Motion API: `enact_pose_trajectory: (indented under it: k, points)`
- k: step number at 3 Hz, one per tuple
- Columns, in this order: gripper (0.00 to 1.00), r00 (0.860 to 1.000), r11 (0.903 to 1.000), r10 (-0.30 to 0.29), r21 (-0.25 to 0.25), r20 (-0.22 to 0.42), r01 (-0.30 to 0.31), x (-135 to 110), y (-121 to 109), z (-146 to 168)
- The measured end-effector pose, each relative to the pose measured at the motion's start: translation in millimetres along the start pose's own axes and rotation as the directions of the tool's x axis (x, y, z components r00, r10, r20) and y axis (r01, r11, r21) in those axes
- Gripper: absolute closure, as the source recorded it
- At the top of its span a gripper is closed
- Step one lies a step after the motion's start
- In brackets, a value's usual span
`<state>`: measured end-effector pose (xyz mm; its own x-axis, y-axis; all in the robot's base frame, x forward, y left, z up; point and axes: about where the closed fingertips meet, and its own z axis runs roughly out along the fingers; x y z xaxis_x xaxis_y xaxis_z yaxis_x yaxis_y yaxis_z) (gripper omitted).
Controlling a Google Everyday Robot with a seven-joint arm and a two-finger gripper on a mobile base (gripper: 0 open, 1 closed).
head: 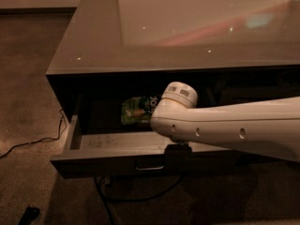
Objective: Open top drawer
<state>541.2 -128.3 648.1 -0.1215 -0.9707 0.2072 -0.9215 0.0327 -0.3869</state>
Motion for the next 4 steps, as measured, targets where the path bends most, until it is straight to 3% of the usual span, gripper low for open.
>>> enact_pose_trajectory:
  k: [2,4]
  points:
    - [1.0,0.995,0.9953,-0.023,-0.095,-0.096,0.014,17.4,34.6,3.9]
    - [1.0,0.981,0.9908,-0.016,-0.135,-0.195,-0.011,45.3,63.3,-21.5]
